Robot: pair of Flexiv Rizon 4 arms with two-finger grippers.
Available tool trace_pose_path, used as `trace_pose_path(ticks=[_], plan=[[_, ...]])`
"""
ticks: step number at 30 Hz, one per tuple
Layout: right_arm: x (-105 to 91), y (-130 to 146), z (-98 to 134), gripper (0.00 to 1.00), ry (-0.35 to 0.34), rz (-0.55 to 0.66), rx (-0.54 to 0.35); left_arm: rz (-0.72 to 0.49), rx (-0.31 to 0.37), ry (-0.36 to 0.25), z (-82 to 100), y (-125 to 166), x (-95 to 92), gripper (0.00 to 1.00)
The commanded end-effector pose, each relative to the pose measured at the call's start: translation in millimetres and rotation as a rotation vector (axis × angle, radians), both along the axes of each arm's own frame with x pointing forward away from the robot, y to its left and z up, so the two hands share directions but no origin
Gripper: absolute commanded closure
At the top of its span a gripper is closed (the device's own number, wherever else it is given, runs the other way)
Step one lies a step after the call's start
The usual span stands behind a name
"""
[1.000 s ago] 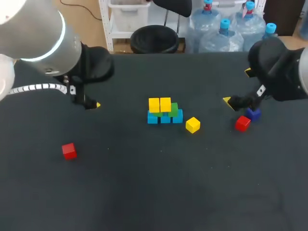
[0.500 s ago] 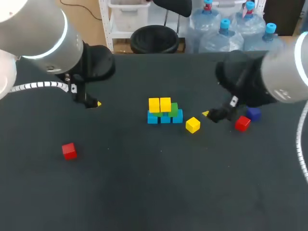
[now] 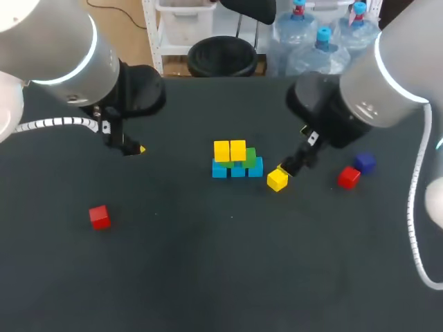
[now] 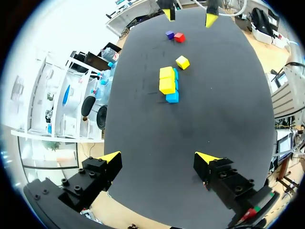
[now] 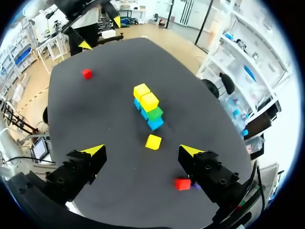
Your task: Place the blue cubes, place green cubes on the blue cubes, place the yellow cubes on the green cubes, then place the red cubes on the yellow cubes, and place purple cube on the red cubes.
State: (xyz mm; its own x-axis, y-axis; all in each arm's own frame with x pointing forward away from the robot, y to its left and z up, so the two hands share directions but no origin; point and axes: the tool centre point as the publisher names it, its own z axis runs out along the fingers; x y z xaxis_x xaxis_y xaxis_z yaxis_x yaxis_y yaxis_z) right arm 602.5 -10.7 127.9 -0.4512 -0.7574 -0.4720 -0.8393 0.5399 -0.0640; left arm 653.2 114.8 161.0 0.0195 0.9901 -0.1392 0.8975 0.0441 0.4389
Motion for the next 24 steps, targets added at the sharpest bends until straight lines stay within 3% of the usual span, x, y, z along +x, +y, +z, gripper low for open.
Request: trace_pose_path(ticks=[1,17,24], plan=[[6.7,3,-21,0.0,0.047,0.034,0.045,0.003,0.003,0.0,-0.3,-1,0.6,0.0],[7.4,7,-68,0.0,0.126,0.054,-0.06,0.003,0.003,0.0,-0.3,-1,0.6,0.0],[13.1,12,-82,0.0,0.131,0.049,-0.043,0.003,0.003,0.0,-0.3,-1,0.6,0.0]])
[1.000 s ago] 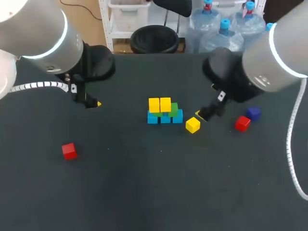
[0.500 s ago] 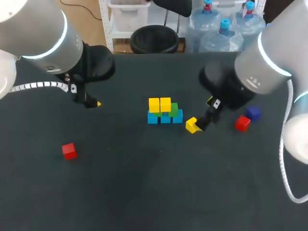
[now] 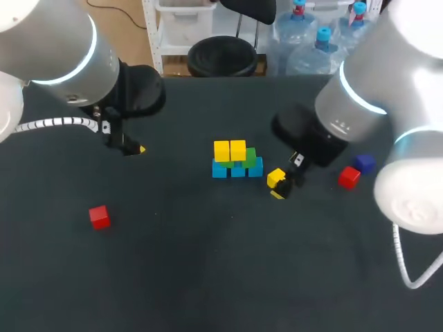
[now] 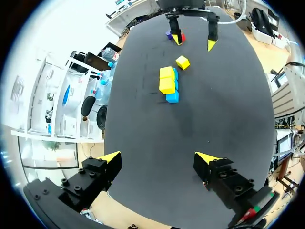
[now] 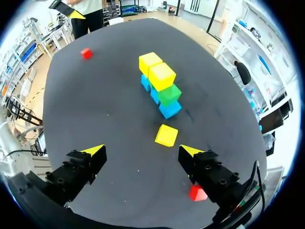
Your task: Place the blue cubes, place green cubes on the blue cubes, place the yellow cubes on the green cubes, then place the red cubes on the yellow cubes, and place purple cube on the red cubes.
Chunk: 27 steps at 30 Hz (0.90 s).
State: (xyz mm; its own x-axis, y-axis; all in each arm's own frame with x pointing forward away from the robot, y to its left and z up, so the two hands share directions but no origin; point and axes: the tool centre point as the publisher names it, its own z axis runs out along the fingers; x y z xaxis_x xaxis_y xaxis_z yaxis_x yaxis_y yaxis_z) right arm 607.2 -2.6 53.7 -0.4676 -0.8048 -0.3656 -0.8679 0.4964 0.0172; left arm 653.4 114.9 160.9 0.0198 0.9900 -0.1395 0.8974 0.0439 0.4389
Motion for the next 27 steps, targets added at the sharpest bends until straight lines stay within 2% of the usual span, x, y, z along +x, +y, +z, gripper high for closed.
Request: trace_pose_path(ticks=[1,11,19,27], plan=[[9.7,4,-9,0.0,-0.006,-0.006,0.022,0.003,0.003,0.0,-0.1,-1,0.4,0.0],[11.0,-7,-35,0.0,0.023,-0.038,0.03,0.003,0.003,0.0,-0.1,-1,0.4,0.0],[12.6,-4,-34,0.0,0.037,-0.023,0.02,0.003,0.003,0.0,-0.1,-1,0.4,0.0],[23.2,3,-42,0.0,0.045,-0.002,-0.006,0.003,0.003,0.0,-0.1,-1,0.4,0.0]])
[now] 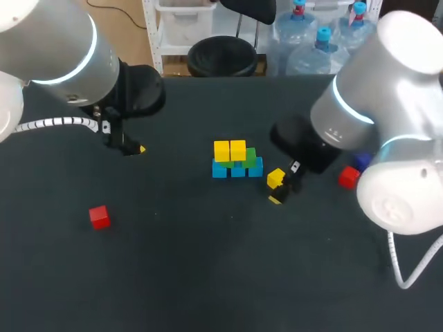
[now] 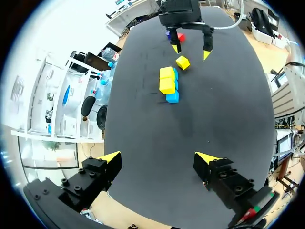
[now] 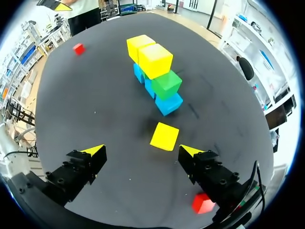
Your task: Place the blue cubes, place green cubes on the blue cubes, place the yellow cubes on the green cubes, then place the red cubes on the yellow cubes, and place purple cube on the red cubes.
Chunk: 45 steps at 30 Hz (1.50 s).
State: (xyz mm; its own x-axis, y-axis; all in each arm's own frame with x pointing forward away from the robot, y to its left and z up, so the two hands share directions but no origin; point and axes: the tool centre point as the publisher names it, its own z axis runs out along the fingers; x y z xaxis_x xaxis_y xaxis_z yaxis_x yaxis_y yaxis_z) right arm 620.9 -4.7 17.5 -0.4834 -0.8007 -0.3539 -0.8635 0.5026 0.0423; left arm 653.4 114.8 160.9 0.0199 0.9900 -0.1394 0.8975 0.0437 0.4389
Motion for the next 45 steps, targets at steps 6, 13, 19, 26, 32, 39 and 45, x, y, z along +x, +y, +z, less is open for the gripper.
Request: trace_pose_path(ticks=[6,13,19,26,32,39,45], plan=[[18.2,7,-17,0.0,0.04,-0.009,-0.013,0.003,0.003,0.0,-0.2,-1,0.4,0.0],[33.2,10,-21,0.0,0.04,-0.023,-0.022,0.003,0.003,0.0,-0.2,-1,0.4,0.0],[42.0,10,-21,0.0,0.032,-0.032,-0.033,0.003,0.003,0.0,-0.2,-1,0.4,0.0],[42.7,8,-22,0.69,0.04,-0.029,-0.036,0.003,0.003,0.0,-0.2,-1,0.4,0.0],[39.3,6,-25,0.97,0.049,-0.033,-0.04,0.003,0.003,0.0,-0.2,-1,0.4,0.0],[37.7,5,-24,1.0,0.054,-0.034,-0.04,0.003,0.003,0.0,-0.2,-1,0.4,0.0],[33.6,-1,-18,1.0,0.051,-0.026,-0.037,0.003,0.003,0.0,-0.2,-1,0.4,0.0]])
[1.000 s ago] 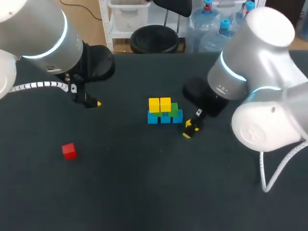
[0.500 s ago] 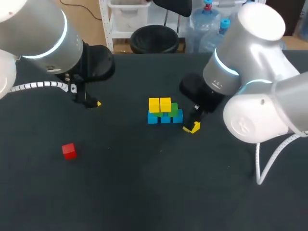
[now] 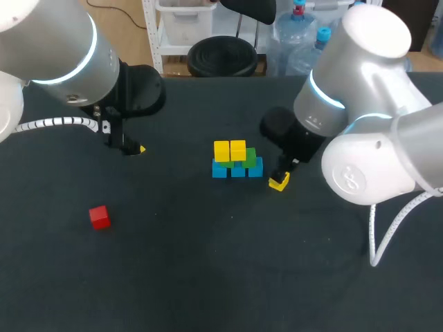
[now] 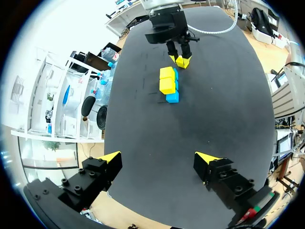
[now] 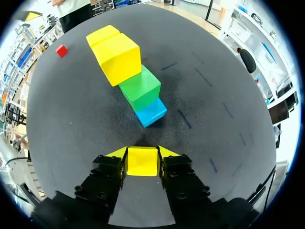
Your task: Place the blue cubes, place green cubes on the blue cubes, place the yellow cubes on the green cubes, then place the red cubes on the yellow cubes, and place purple cube on the red cubes.
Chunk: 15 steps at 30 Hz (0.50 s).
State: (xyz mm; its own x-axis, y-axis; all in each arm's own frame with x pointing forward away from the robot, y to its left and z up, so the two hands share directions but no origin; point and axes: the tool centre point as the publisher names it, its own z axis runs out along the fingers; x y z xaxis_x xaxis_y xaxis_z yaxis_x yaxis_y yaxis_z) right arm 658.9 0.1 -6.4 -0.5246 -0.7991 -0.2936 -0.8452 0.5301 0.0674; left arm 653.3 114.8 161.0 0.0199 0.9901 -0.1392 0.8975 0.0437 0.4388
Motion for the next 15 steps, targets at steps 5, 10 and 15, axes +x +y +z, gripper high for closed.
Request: trace_pose_path(ticks=[5,10,15], plan=[[-9.5,-11,12,1.0,-0.005,0.018,0.011,0.003,0.003,0.0,-0.2,-1,0.4,0.0],[-14.0,-13,22,1.0,-0.03,0.064,0.009,0.003,0.003,0.0,-0.2,-1,0.4,0.0],[-11.3,-13,36,1.0,-0.08,0.144,0.005,0.003,0.003,0.0,-0.2,-1,0.4,0.0]])
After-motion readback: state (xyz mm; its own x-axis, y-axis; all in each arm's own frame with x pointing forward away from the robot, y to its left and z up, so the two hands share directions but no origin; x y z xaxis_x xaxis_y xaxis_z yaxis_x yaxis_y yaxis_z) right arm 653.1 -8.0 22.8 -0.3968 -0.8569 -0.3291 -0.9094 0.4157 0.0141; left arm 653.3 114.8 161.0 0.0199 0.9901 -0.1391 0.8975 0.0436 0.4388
